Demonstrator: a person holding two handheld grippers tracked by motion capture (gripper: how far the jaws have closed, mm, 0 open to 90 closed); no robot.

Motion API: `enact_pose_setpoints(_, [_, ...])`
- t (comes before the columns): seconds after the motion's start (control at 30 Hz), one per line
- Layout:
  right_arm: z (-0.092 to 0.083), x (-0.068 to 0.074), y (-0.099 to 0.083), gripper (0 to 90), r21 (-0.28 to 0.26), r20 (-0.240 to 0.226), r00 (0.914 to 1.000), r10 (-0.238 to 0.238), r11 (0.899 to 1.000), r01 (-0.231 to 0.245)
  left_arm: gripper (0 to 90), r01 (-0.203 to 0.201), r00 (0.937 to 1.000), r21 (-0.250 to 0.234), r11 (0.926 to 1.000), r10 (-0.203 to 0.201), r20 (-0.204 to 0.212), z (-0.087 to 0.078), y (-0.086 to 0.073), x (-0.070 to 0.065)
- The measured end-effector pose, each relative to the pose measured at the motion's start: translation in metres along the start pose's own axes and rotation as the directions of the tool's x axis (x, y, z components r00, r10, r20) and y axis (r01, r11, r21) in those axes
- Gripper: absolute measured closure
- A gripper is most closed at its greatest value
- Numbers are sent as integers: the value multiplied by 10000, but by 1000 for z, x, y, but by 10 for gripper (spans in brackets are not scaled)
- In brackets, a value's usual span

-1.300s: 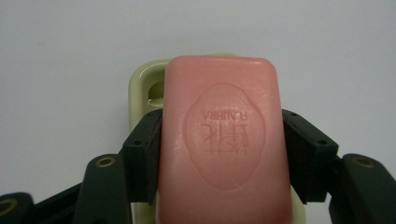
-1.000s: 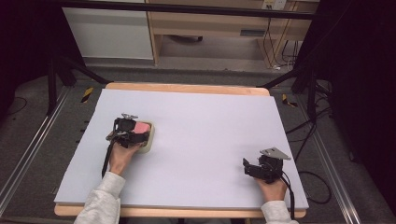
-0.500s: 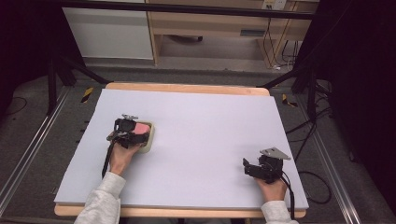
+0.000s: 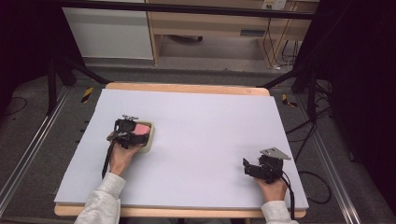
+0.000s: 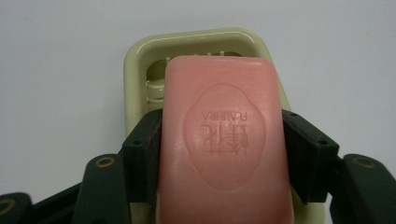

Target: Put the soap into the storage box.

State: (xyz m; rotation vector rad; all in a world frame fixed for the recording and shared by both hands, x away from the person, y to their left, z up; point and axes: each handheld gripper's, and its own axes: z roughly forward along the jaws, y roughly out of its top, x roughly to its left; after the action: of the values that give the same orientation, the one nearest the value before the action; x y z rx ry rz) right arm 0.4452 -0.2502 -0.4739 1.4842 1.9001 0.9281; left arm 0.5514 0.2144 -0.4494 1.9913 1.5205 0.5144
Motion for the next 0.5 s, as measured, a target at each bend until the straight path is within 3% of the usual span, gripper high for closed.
enact_pose_setpoints(0.2, [0, 0, 0, 115, -26, 14, 10000, 9, 10000, -9, 363, -113, 9999, 11, 9999, 113, -49, -1, 0, -1])
enact_pose_setpoints(0.3, [-1, 0, 0, 115, -32, 22, 10000, 14, 10000, -13, 282, -92, 9999, -423, 9991, 90, -59, -10, 2, -2])
enact_pose_setpoints(0.5, [-1, 0, 1, 115, -55, 55, 10000, 35, 10000, -35, 266, -74, 9999, -793, 9968, 83, 102, -23, 5, -3])
